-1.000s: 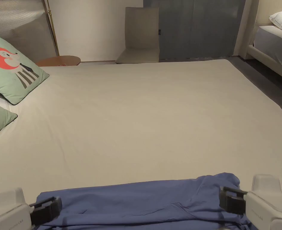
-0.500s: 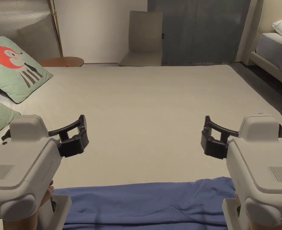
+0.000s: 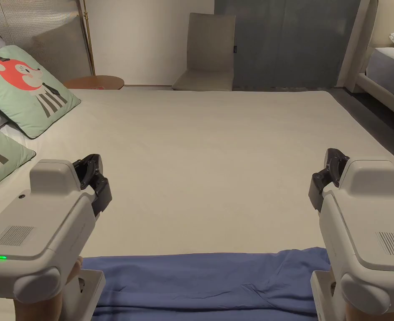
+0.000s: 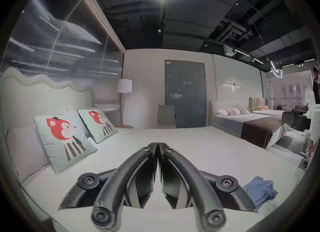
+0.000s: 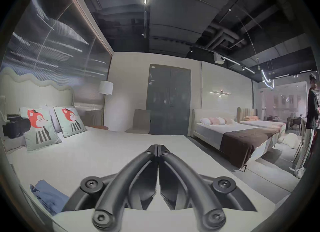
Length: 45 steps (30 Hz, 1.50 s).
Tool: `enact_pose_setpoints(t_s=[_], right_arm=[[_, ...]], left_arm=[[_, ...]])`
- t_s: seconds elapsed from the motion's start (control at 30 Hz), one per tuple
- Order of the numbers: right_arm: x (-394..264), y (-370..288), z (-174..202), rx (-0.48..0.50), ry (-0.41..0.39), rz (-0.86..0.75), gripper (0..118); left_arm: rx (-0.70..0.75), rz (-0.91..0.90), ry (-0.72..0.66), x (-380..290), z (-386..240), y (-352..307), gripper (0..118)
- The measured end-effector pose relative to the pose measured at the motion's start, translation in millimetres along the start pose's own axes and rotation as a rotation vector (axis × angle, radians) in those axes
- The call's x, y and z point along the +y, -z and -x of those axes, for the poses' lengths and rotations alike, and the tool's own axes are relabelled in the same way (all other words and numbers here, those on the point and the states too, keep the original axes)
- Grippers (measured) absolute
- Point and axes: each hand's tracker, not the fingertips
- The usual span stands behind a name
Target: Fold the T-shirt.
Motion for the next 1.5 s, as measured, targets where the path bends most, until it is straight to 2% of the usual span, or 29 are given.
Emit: enact_pose_setpoints(t_s=[0.07,0.23,0.3,0.5,0.7,0.73,0.77,0.8,0.83,0.87,0.9,1.07,1.1,1.2,1.27,1.3,1.33,1.37,1.43,1.5], right_arm=[[0,2,0,0.000,-0.012,0.003,0],[-5,3,6,0.012,-0.027,0.021,0],[-7,5,7,0.016,-0.032,0.031,0],[-14,9,13,0.019,-0.044,0.067,0],[-30,18,21,0.024,-0.061,0.105,0],[-31,18,22,0.024,-0.063,0.109,0],[-29,18,23,0.023,-0.065,0.113,0],[-28,17,24,0.020,-0.069,0.117,0],[-28,17,25,0.021,-0.072,0.119,0],[-29,18,26,0.020,-0.076,0.125,0],[-36,20,28,0.020,-0.077,0.128,0],[-35,21,30,0.025,-0.079,0.146,0],[-35,21,30,0.023,-0.081,0.145,0],[-33,21,30,0.019,-0.080,0.151,0],[-34,21,30,0.019,-0.073,0.157,0],[-34,21,28,0.021,-0.068,0.159,0],[-34,21,28,0.019,-0.068,0.158,0],[-34,20,28,0.018,-0.071,0.158,0],[-33,20,26,0.019,-0.068,0.158,0],[-32,19,26,0.021,-0.059,0.157,0]], left_arm=[[-0.038,0.058,-0.093,-5,18,3,0],[-0.151,0.274,-0.475,-28,88,14,0],[-0.181,0.366,-0.571,-45,119,18,0],[-0.214,0.693,-0.718,-100,175,19,0],[-0.224,0.791,-0.787,-149,217,25,2],[-0.231,0.800,-0.810,-140,199,18,13],[-0.243,0.818,-0.831,-142,197,19,35],[-0.229,0.827,-0.856,-147,196,19,73],[-0.220,0.824,-0.848,-150,193,20,94],[-0.223,0.824,-0.846,-154,198,23,104],[-0.218,0.816,-0.850,-158,204,26,105],[-0.238,0.866,-0.877,-172,197,37,104],[-0.248,0.852,-0.874,-170,194,40,99],[-0.263,0.845,-0.888,-172,195,51,67],[-0.226,0.886,-0.842,-174,186,55,64],[-0.232,0.878,-0.807,-173,183,53,57],[-0.239,0.863,-0.795,-170,181,51,41],[-0.233,0.865,-0.788,-167,180,50,15],[-0.165,0.870,-0.738,-166,184,52,10],[-0.182,0.871,-0.691,-160,180,47,10]])
